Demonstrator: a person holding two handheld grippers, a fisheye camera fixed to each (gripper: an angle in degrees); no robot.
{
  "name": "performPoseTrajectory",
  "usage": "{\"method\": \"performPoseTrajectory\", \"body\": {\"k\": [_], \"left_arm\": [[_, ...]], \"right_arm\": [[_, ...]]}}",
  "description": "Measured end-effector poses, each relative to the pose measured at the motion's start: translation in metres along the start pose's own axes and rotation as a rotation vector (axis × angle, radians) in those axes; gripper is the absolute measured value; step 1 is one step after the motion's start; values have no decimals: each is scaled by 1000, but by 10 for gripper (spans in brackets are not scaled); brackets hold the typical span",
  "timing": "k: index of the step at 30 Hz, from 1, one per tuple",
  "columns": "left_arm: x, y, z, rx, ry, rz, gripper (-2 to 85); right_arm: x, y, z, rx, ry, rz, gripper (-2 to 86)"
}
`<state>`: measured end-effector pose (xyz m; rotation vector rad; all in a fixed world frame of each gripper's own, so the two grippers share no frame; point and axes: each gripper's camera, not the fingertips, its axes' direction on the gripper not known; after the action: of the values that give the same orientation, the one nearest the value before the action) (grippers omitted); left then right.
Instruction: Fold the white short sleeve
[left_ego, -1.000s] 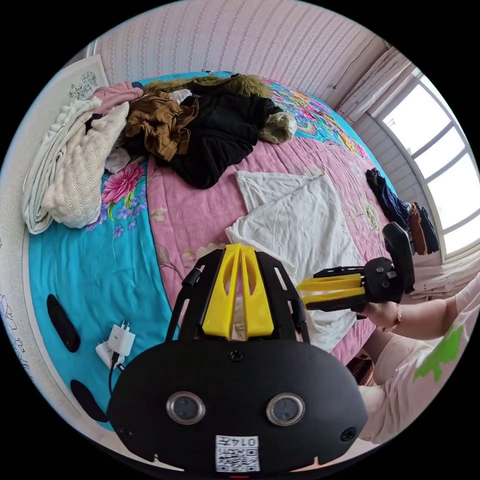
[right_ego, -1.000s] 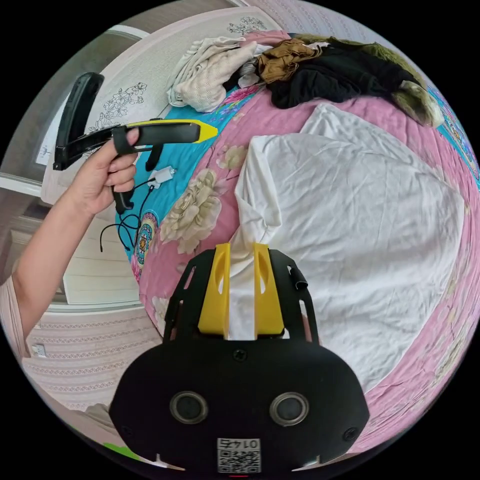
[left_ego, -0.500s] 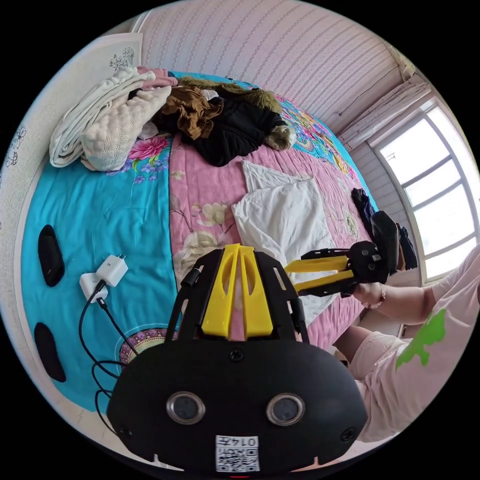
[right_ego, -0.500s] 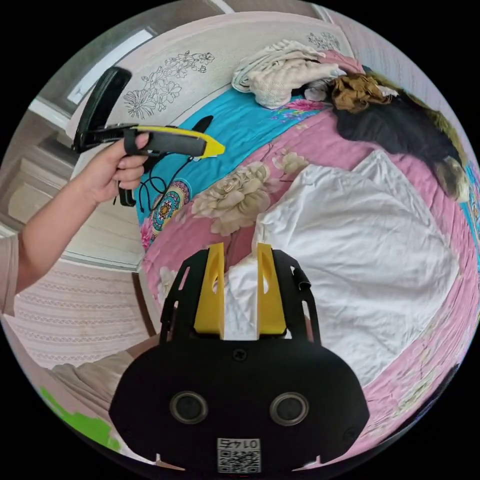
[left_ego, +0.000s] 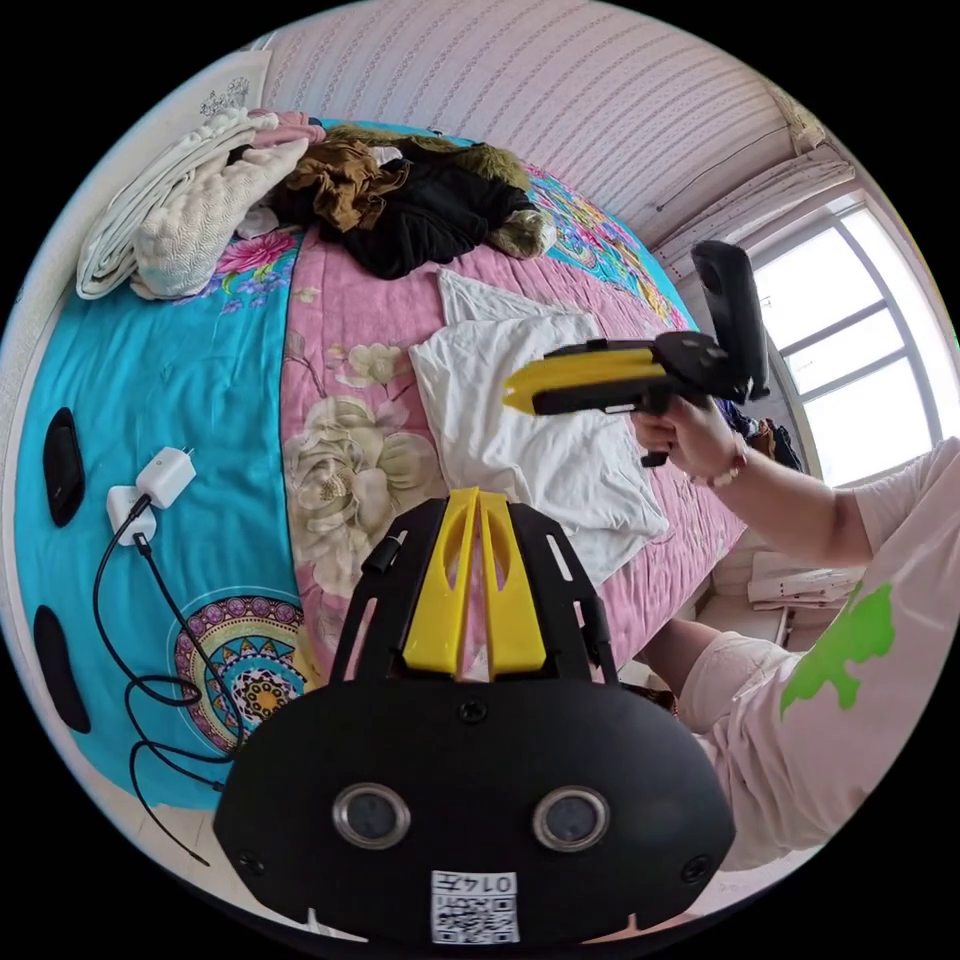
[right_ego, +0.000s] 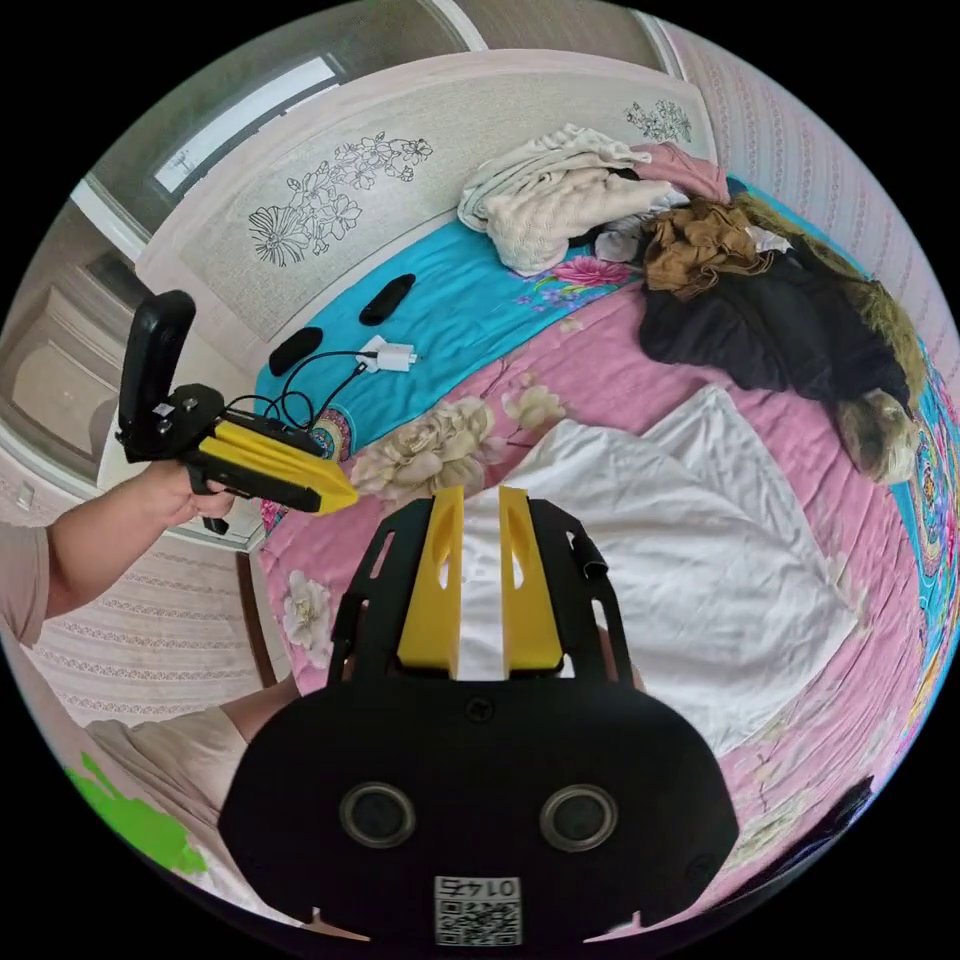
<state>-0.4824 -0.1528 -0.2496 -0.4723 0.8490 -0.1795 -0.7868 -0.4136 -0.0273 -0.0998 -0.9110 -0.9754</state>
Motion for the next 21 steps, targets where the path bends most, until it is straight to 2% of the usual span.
{"method": "performPoseTrajectory", "body": {"k": [6,10,13,16,21], "left_arm": [[5,20,20,-42,29,6,-10],[8,30,34,-88,45,9,-10],[10,36,43,-105,53,9,-10],[13,40,51,-116,61,6,-10],[19,38,66,-124,7,4,-9]], "right_arm": [[41,-53,20,-155,129,-42,83],[34,-61,55,-386,211,-173,85],[23,-60,47,-370,320,-235,32],[22,-67,15,-266,418,-218,27],[41,-67,-2,-320,337,-140,76]]}}
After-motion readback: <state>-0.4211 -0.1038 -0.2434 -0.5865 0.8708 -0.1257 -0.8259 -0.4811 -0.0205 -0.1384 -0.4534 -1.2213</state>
